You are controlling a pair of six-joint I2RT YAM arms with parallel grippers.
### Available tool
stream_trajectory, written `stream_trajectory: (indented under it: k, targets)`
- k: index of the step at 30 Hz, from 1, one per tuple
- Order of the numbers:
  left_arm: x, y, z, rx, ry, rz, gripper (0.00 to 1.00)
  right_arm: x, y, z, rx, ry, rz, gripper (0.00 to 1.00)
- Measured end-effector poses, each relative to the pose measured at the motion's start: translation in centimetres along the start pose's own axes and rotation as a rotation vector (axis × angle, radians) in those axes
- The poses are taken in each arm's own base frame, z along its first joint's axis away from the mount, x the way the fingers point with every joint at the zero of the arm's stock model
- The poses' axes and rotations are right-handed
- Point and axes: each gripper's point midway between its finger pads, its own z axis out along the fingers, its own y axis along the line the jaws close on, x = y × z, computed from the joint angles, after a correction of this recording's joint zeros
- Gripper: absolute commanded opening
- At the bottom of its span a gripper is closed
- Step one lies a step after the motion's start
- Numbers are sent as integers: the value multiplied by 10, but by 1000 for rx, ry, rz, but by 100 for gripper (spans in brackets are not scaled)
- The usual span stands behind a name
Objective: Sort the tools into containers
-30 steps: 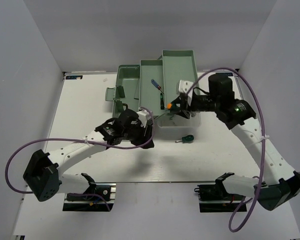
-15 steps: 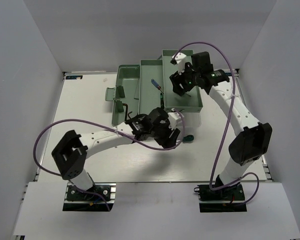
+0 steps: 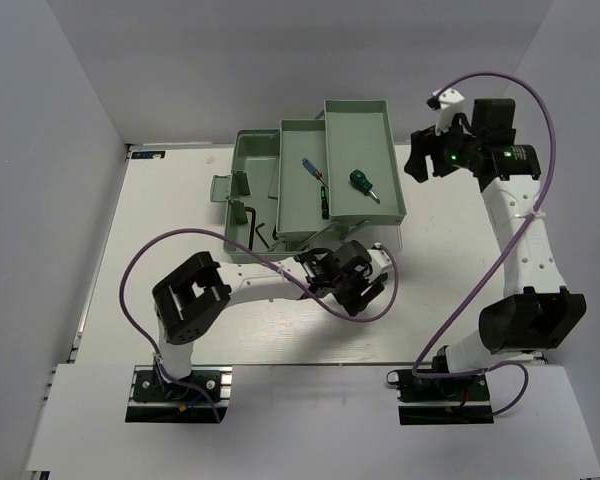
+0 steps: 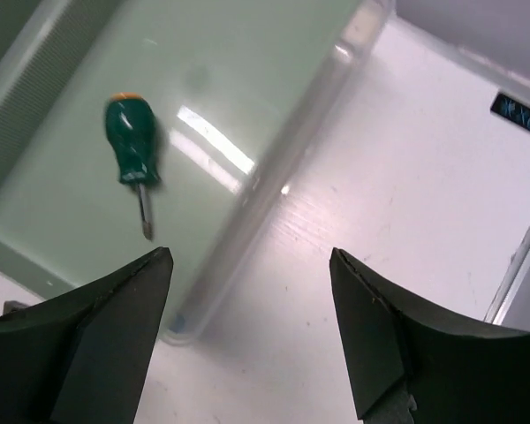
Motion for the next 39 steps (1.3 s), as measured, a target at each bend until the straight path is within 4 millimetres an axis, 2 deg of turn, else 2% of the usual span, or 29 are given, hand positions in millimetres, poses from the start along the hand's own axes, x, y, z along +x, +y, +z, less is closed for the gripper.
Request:
stream_trajectory:
  k: [3, 7, 12, 16, 29, 33, 39]
  targets:
    - [3, 0, 19, -11, 13, 27, 77, 21, -9, -8, 5, 37, 50, 78]
    - [6, 5, 44, -33, 32, 55, 77, 50, -6, -11, -25, 99, 90, 78]
    - [-16, 13, 53, -76, -7, 85, 77, 72, -8, -18, -30, 144, 125, 78]
    - [-31, 16, 50, -116, -40, 104, 77, 80, -8, -24, -23, 154, 137, 78]
    - [-35, 24, 48, -164, -42, 167, 77, 92, -10, -26, -22, 177, 146, 78]
    - [-44, 23, 50, -164, -58, 187, 77, 94, -11, -26, -20, 178, 146, 78]
    - [-52, 22, 59, -160, -70, 224, 77, 105, -9, -24, -27, 206, 167, 78]
